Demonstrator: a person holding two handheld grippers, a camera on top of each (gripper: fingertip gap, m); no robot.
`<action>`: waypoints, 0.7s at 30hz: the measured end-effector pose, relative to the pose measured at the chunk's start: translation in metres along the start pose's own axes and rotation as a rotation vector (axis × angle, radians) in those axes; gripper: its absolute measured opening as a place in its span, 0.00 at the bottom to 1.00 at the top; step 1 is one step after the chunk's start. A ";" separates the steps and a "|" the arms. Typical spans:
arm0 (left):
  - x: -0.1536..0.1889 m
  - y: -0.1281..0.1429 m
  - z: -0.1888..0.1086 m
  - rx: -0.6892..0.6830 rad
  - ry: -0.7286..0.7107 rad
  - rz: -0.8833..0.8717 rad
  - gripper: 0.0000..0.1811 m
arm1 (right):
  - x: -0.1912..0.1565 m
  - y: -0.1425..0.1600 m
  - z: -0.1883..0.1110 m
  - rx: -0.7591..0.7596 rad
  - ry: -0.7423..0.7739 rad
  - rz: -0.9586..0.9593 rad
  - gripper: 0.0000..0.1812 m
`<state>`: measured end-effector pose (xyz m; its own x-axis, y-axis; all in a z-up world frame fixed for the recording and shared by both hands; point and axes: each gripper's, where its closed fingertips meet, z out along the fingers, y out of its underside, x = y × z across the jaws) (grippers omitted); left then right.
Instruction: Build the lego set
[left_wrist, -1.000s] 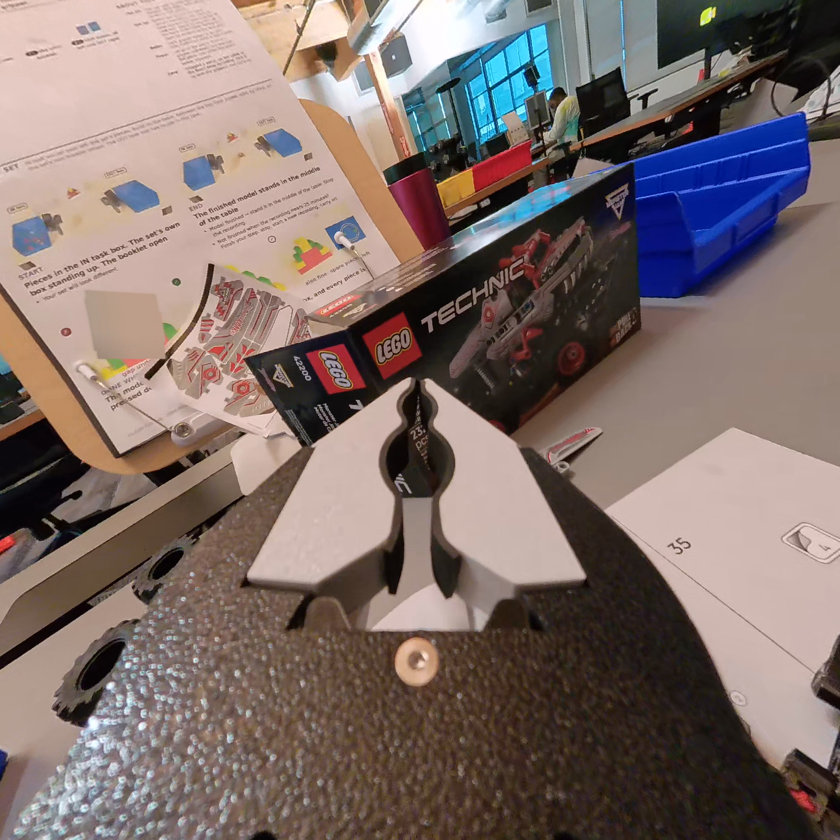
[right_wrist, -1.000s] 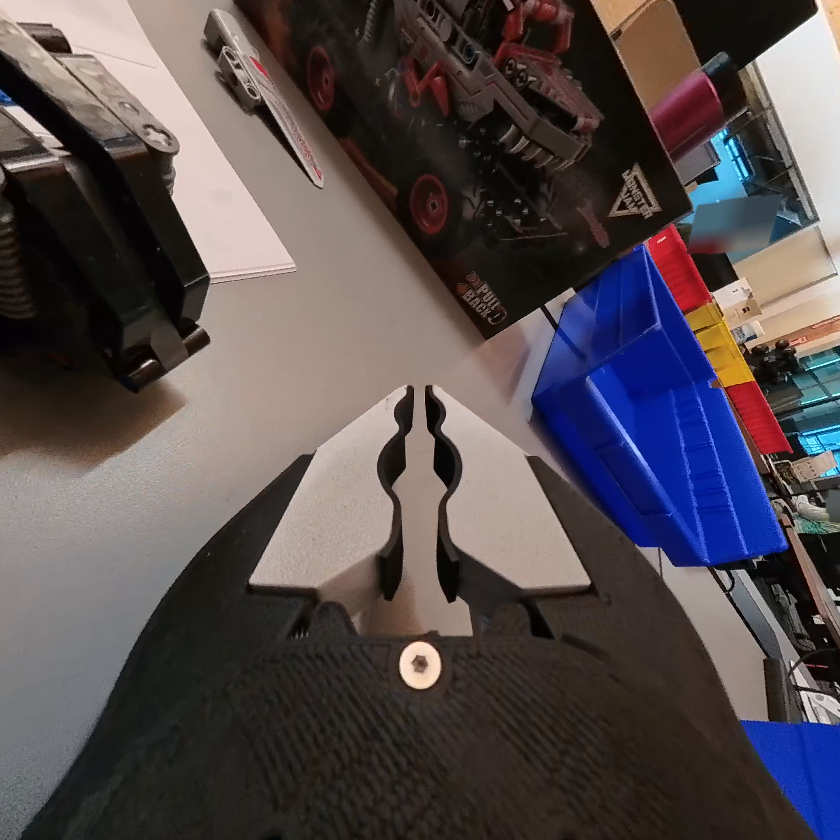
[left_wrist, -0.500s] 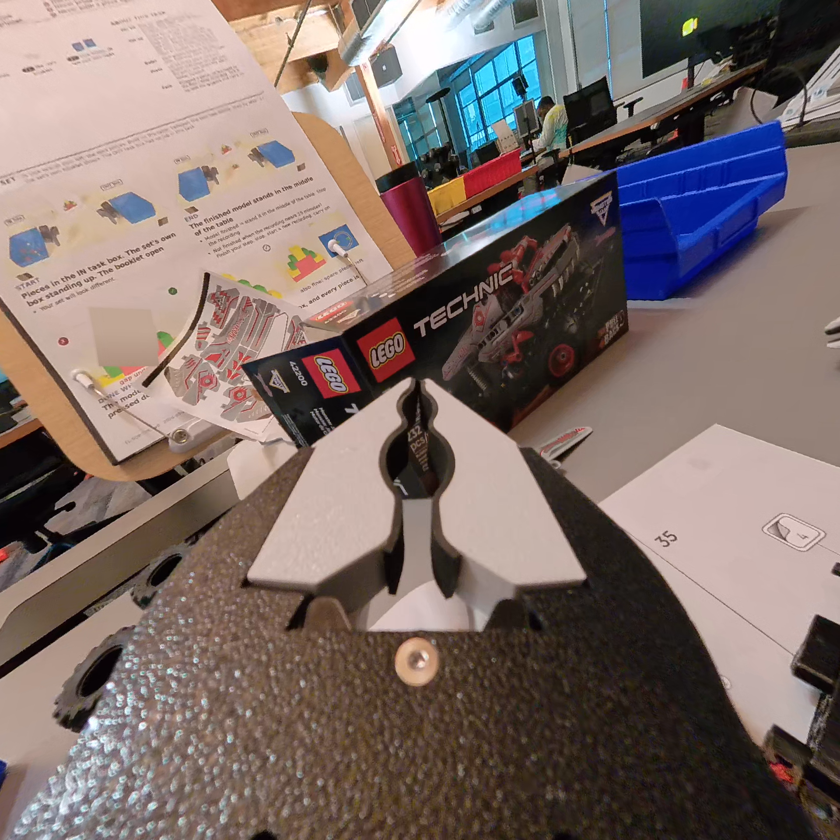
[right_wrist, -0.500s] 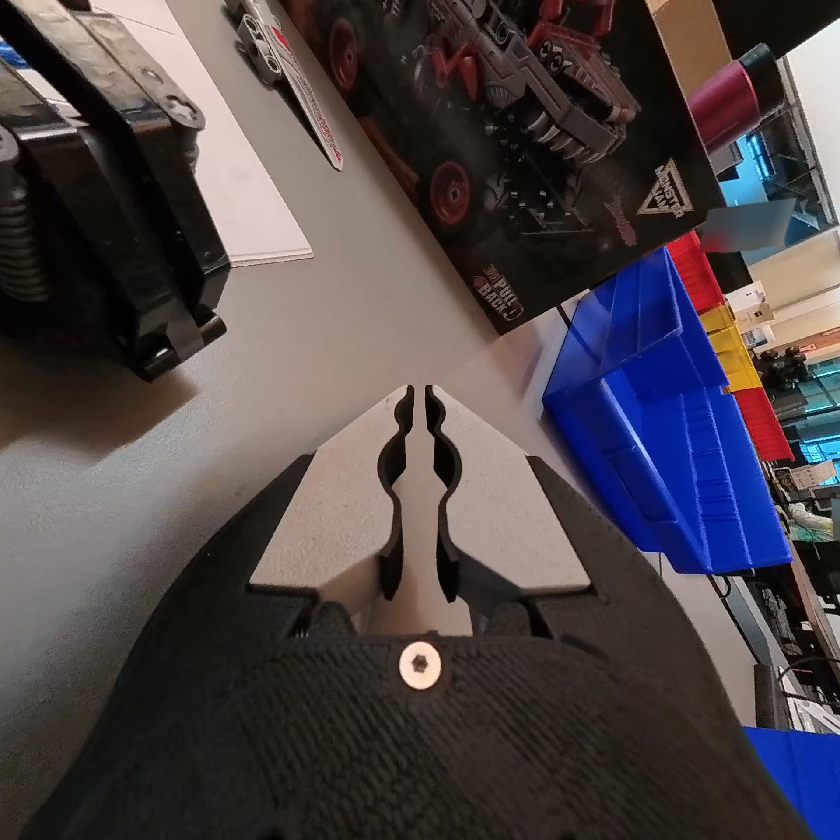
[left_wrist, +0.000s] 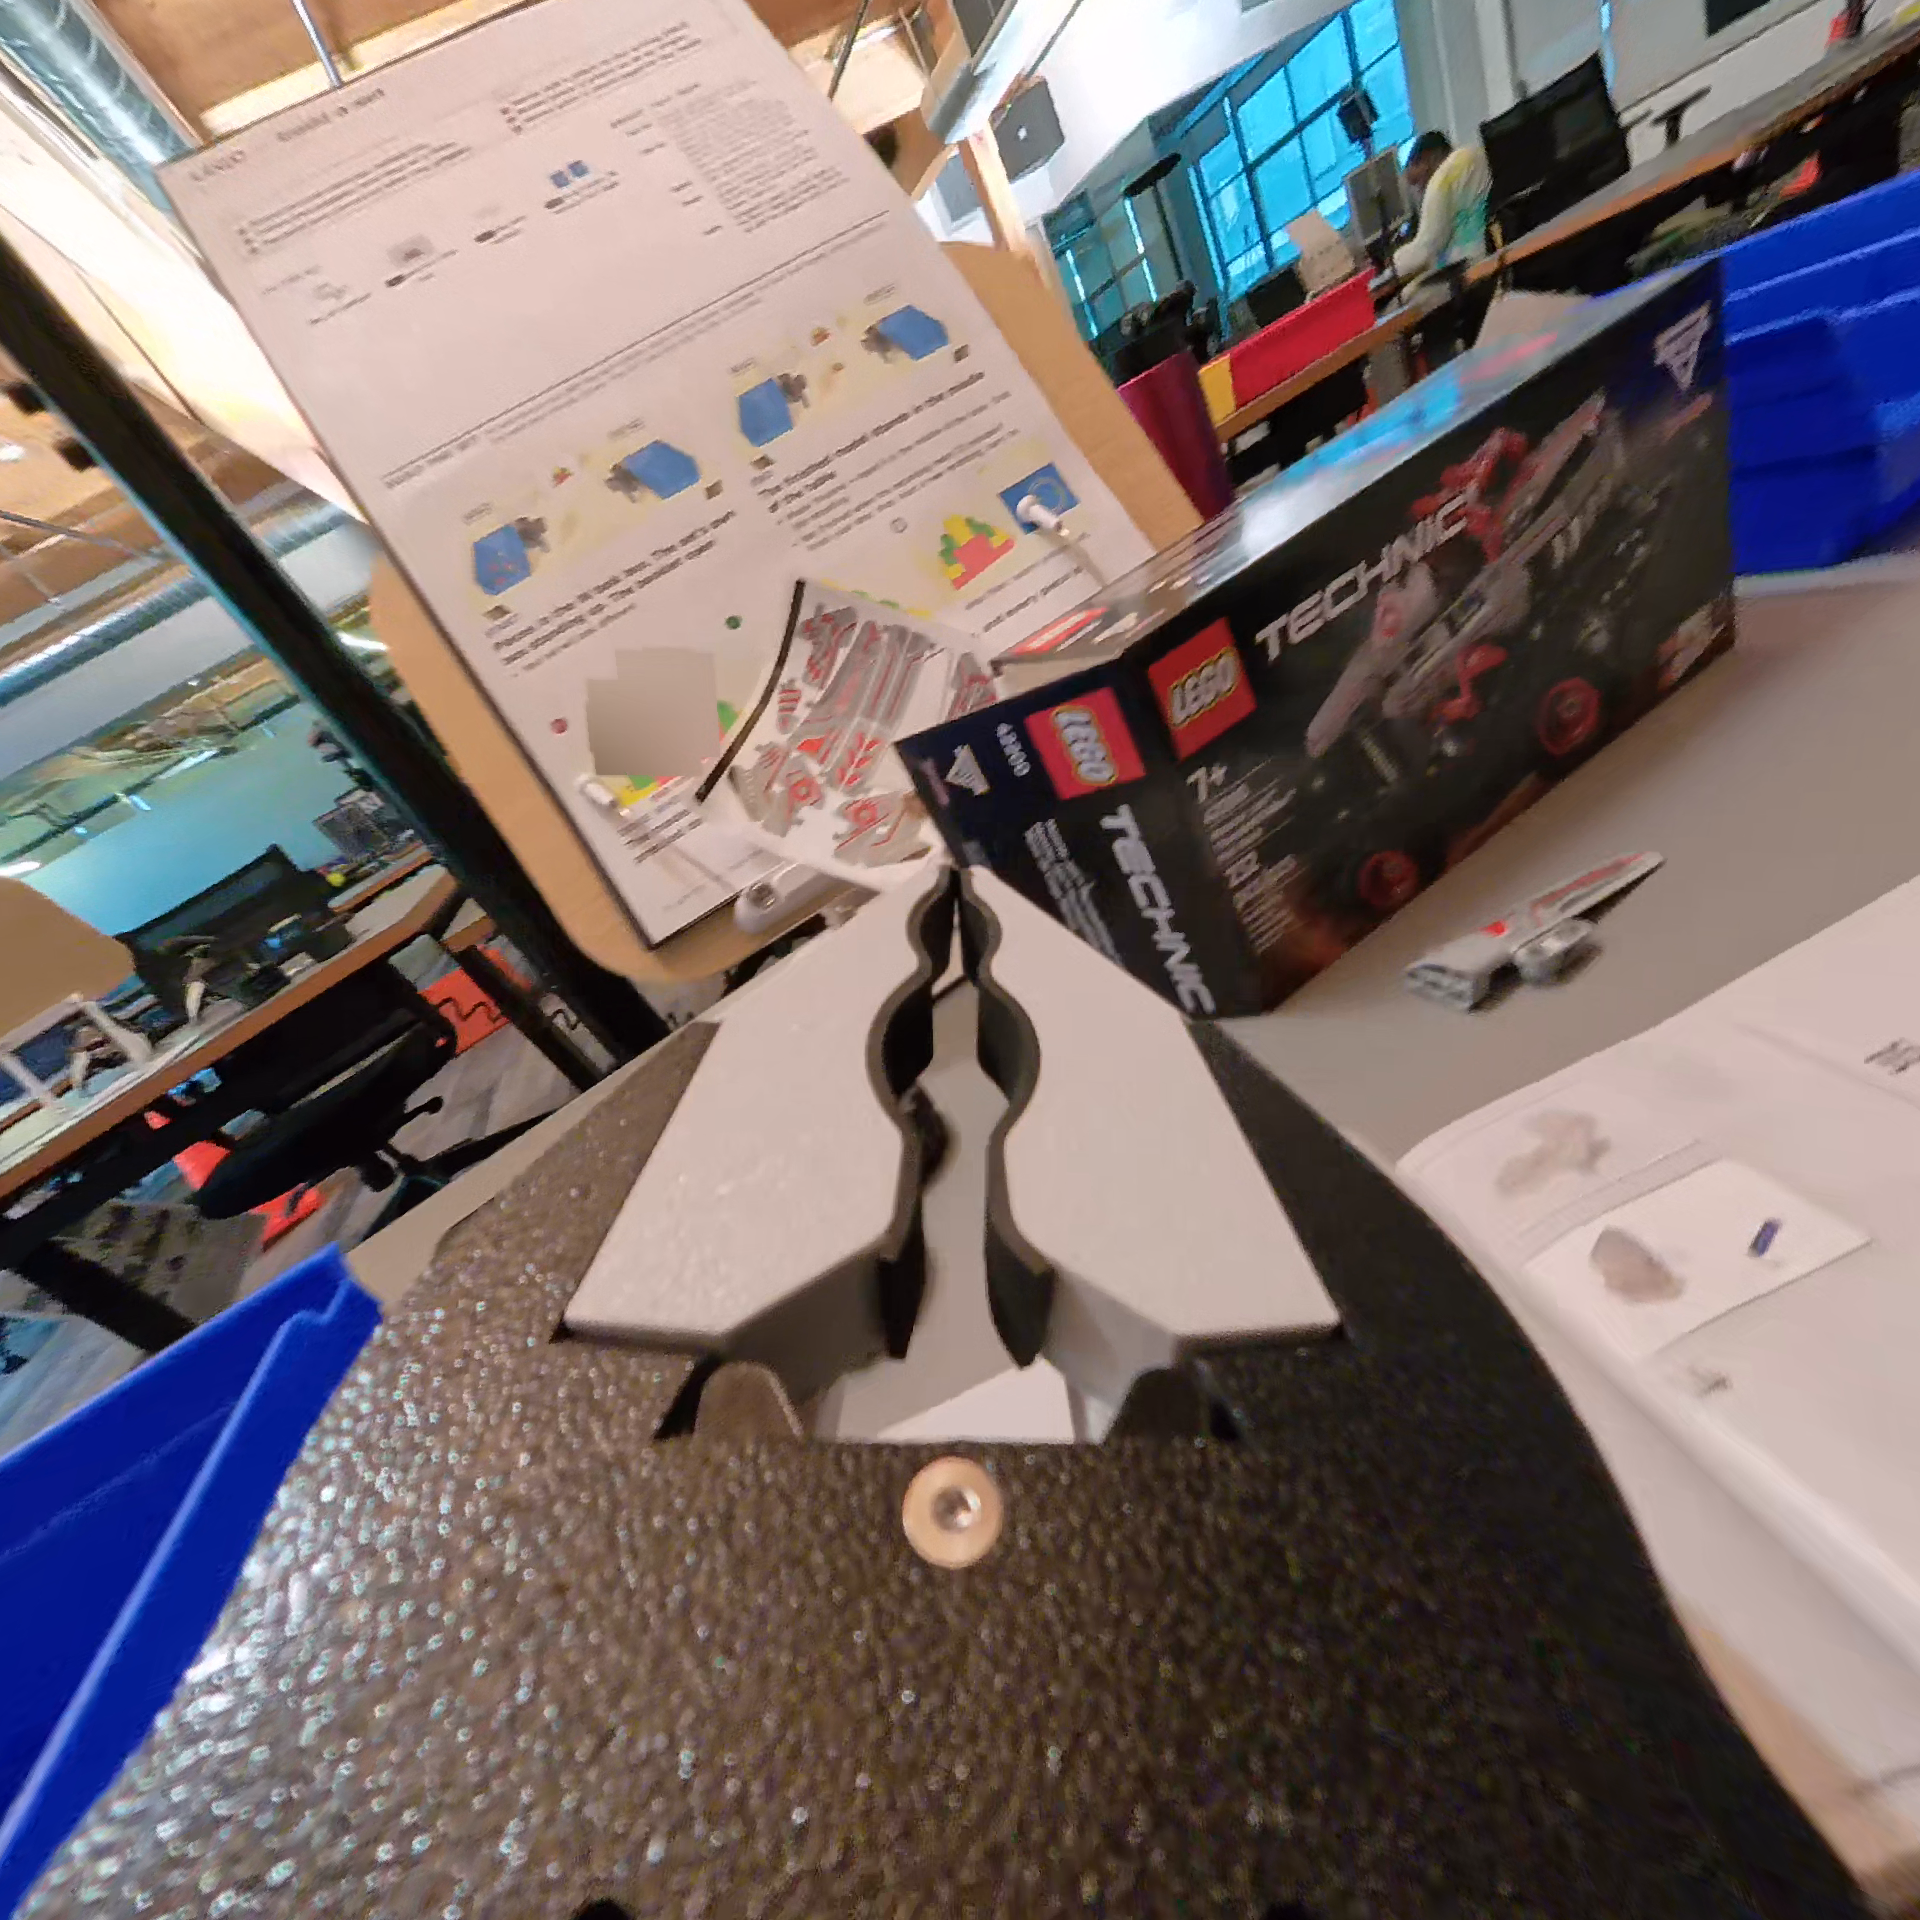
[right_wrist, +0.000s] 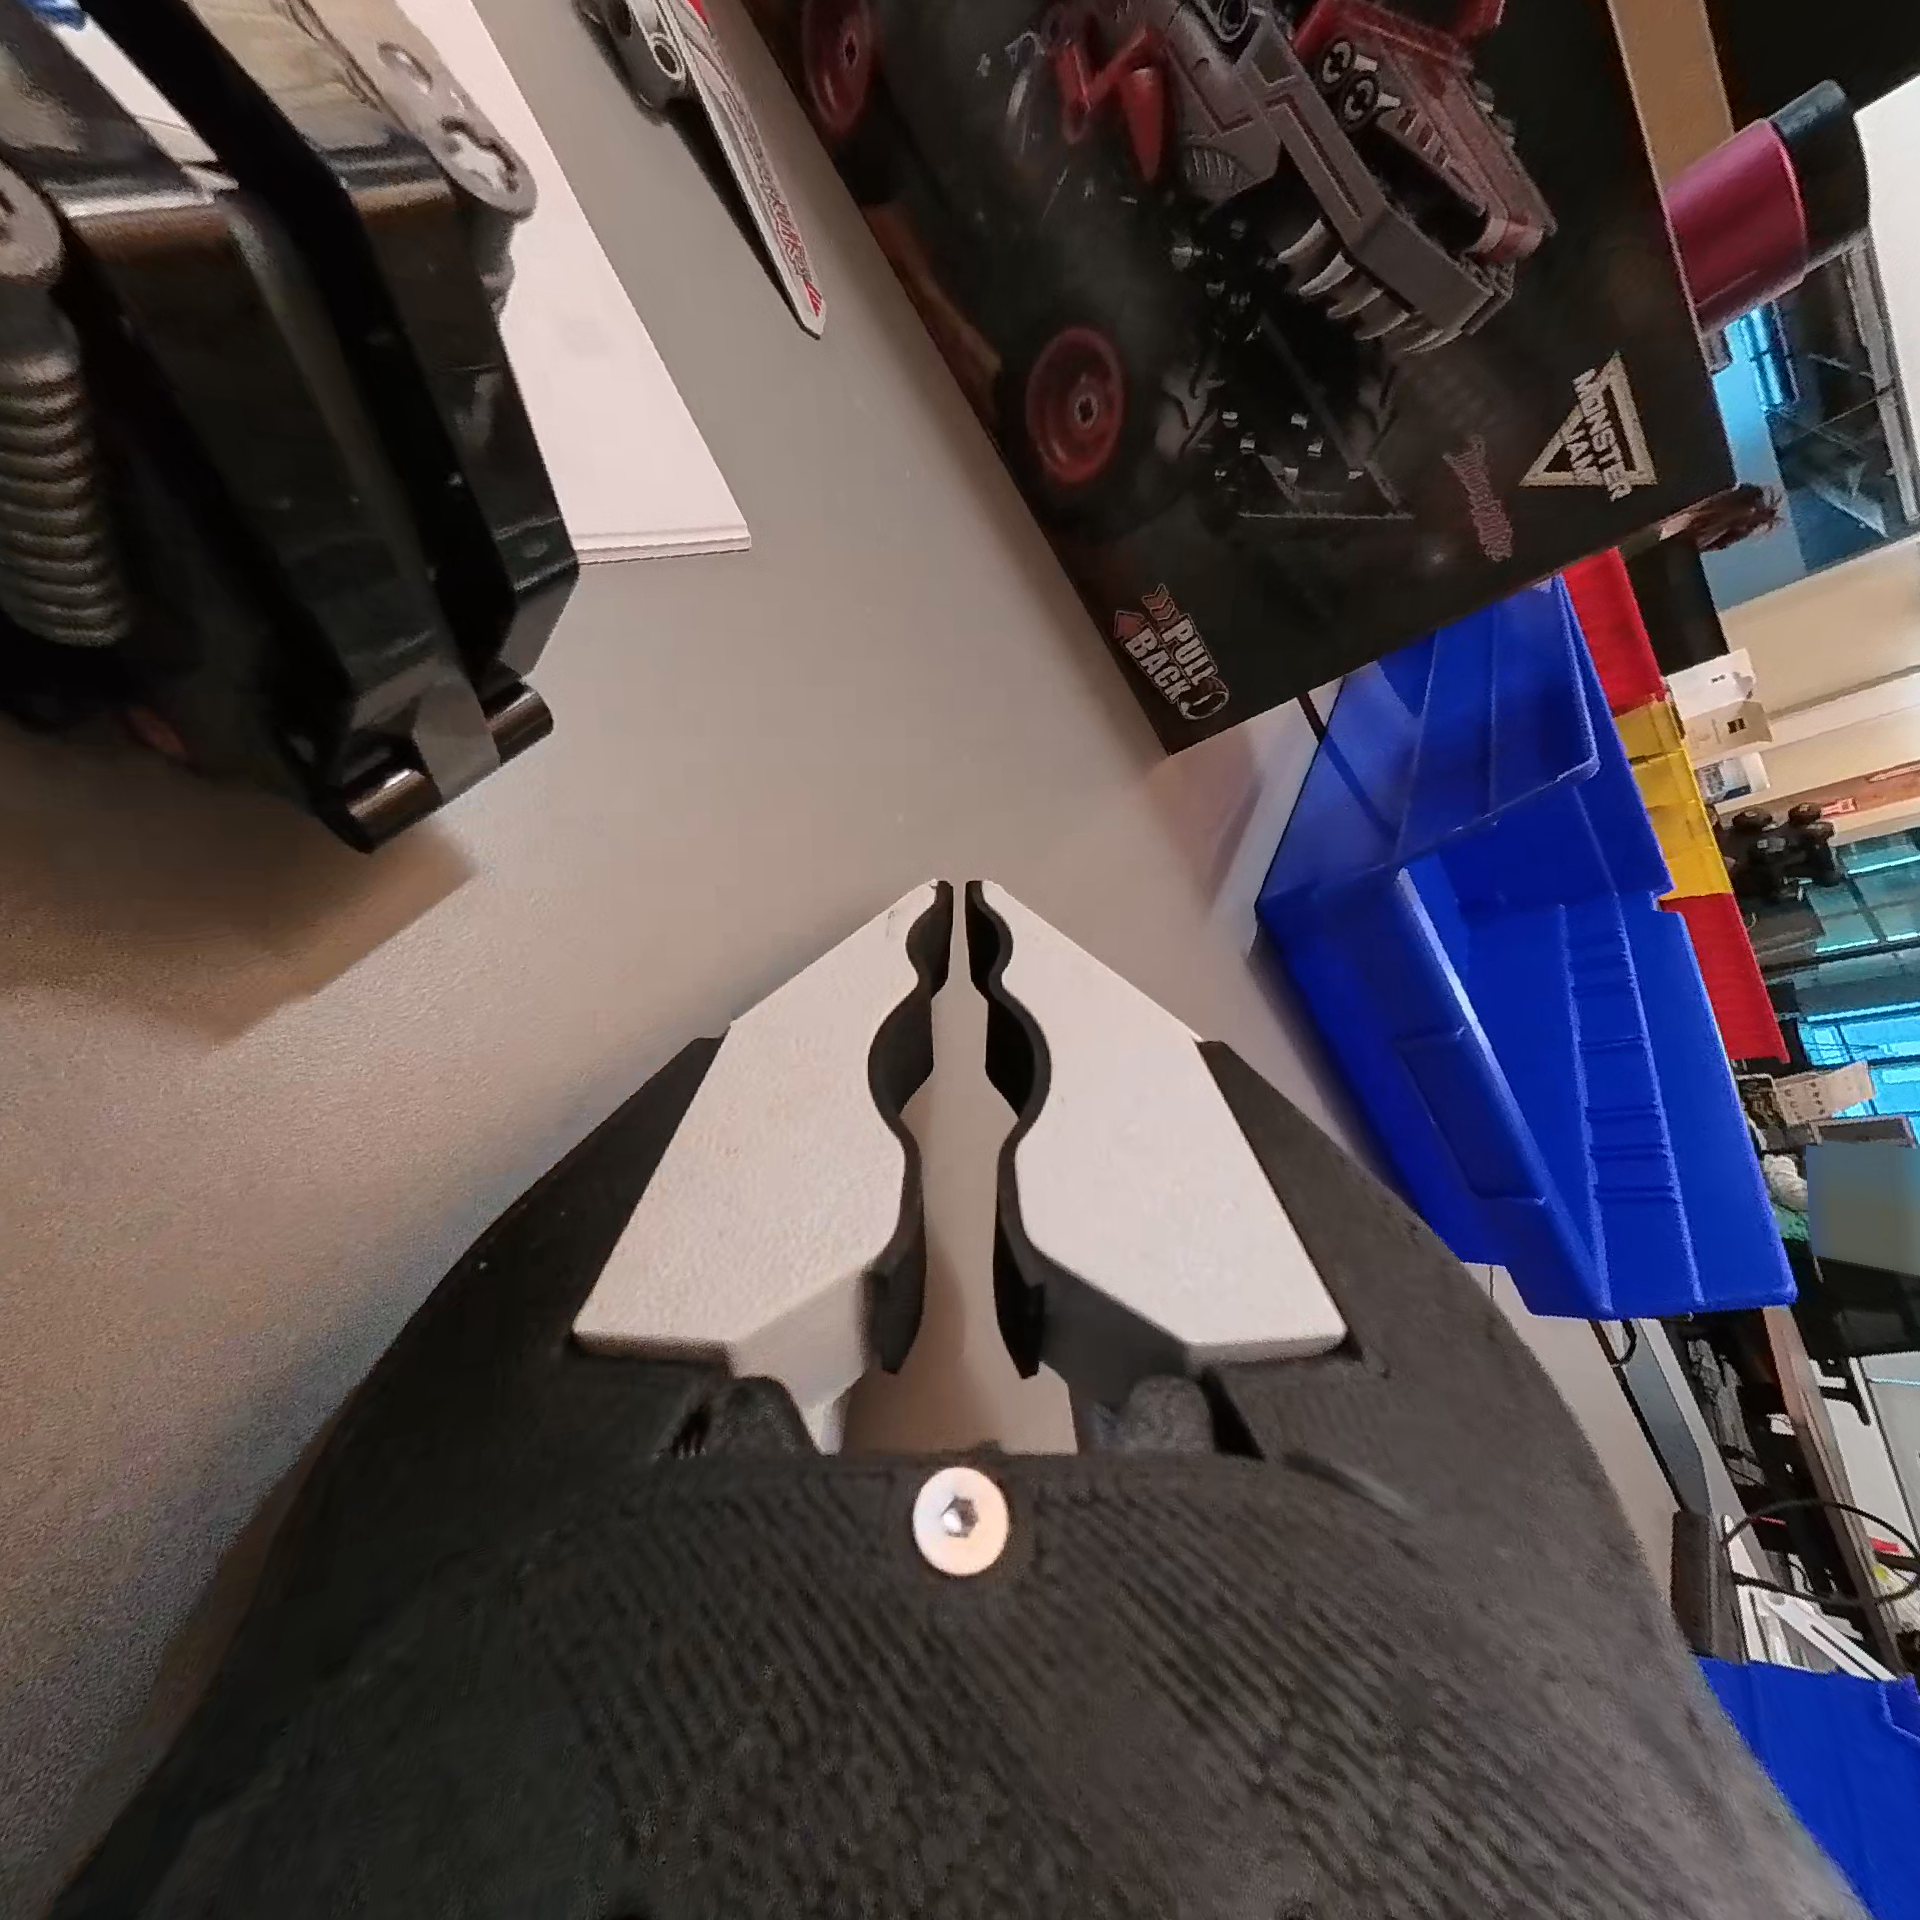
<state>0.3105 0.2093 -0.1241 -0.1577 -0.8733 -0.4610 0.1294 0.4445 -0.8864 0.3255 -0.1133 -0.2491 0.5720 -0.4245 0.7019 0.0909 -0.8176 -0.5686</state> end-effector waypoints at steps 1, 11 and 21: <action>-0.004 0.004 -0.005 -0.002 -0.006 0.010 0.00 | 0.000 0.000 0.000 -0.001 0.002 -0.002 0.00; -0.024 0.029 -0.041 -0.070 -0.035 0.227 0.00 | 0.001 0.001 0.002 -0.015 0.018 -0.018 0.00; -0.021 0.051 -0.039 -0.101 -0.003 -0.017 0.00 | 0.002 0.001 0.004 -0.020 0.024 -0.017 0.00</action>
<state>0.2826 0.2580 -0.1613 -0.1558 -0.8816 -0.4455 0.0273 0.4469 -0.8941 0.3296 -0.1137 -0.2502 0.5506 -0.4197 0.7215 0.0842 -0.8320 -0.5483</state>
